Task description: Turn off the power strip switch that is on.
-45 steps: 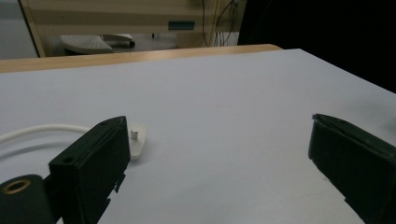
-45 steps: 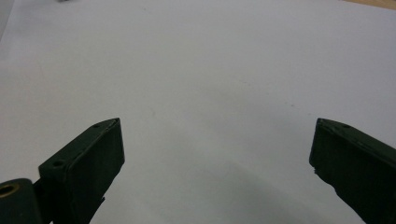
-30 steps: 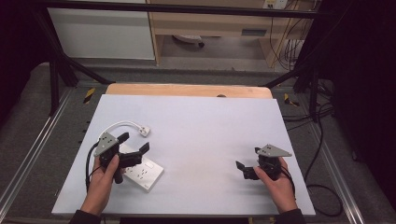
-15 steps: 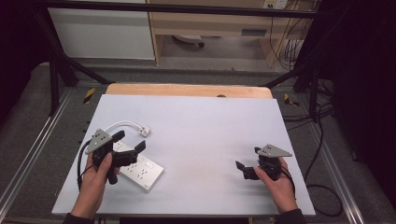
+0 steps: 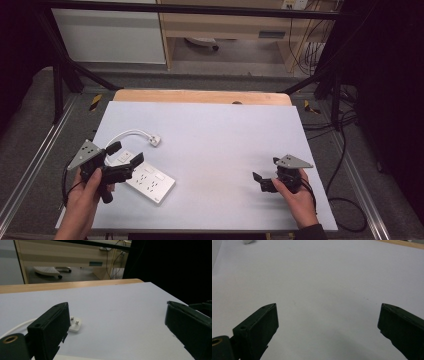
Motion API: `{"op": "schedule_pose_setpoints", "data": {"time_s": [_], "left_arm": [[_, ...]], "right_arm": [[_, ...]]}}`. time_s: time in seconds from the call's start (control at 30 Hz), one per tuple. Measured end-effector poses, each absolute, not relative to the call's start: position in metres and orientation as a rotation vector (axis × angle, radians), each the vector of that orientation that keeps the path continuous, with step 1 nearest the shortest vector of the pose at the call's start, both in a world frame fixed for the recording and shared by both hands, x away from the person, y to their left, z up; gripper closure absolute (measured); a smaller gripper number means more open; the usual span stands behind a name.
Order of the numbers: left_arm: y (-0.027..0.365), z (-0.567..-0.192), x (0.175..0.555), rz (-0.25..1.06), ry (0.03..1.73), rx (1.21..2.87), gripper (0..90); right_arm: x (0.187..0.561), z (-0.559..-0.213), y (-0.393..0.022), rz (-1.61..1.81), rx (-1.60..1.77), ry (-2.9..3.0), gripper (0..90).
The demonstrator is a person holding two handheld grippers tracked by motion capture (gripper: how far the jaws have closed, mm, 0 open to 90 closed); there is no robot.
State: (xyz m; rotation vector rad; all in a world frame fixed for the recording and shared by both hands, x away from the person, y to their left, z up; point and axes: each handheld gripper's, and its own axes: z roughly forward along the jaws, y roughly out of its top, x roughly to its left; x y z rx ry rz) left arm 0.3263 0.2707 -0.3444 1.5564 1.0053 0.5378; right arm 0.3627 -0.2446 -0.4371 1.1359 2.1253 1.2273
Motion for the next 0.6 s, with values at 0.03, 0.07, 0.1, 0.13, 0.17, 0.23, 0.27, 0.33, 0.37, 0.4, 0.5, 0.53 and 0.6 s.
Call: {"op": "schedule_pose_setpoints", "data": {"time_s": [0.03, 0.07, 0.1, 0.13, 0.17, 0.23, 0.27, 0.33, 0.37, 0.4, 0.5, 0.53, 0.6], "left_arm": [[0.272, -0.343, 0.325, 0.541, 1.002, 1.559, 5.9], [0.273, -0.342, 0.324, 0.543, 1.002, 1.563, 5.8], [0.275, -0.342, 0.324, 0.544, 1.001, 1.564, 5.8], [0.276, -0.341, 0.323, 0.543, 1.001, 1.559, 5.8], [0.278, -0.341, 0.322, 0.544, 1.002, 1.559, 5.8], [0.280, -0.341, 0.320, 0.548, 1.005, 1.557, 5.8], [0.282, -0.341, 0.319, 0.551, 1.006, 1.557, 5.8], [0.285, -0.341, 0.317, 0.554, 1.008, 1.558, 5.8], [0.286, -0.341, 0.315, 0.556, 1.007, 1.562, 5.8], [0.288, -0.342, 0.314, 0.558, 1.009, 1.563, 5.8], [0.292, -0.344, 0.311, 0.561, 1.014, 1.566, 5.8], [0.293, -0.345, 0.309, 0.568, 1.016, 1.568, 5.8], [0.296, -0.347, 0.307, 0.584, 1.009, 1.576, 5.9]], "right_arm": [[0.362, -0.437, -0.245, 1.229, 1.138, 2.124, 3.7], [0.362, -0.437, -0.245, 1.231, 1.140, 2.119, 3.7], [0.362, -0.437, -0.245, 1.231, 1.141, 2.117, 3.7], [0.363, -0.437, -0.246, 1.230, 1.140, 2.117, 3.7], [0.363, -0.437, -0.246, 1.230, 1.141, 2.117, 3.7], [0.363, -0.437, -0.246, 1.229, 1.143, 2.117, 3.7], [0.363, -0.437, -0.246, 1.228, 1.143, 2.117, 3.7], [0.363, -0.437, -0.245, 1.231, 1.146, 2.117, 3.7], [0.363, -0.437, -0.246, 1.229, 1.143, 2.119, 3.7], [0.363, -0.437, -0.246, 1.227, 1.143, 2.120, 3.7], [0.363, -0.438, -0.247, 1.224, 1.146, 2.116, 3.7], [0.363, -0.437, -0.247, 1.227, 1.151, 2.112, 3.7], [0.363, -0.437, -0.247, 1.227, 1.151, 2.114, 3.7]]}}
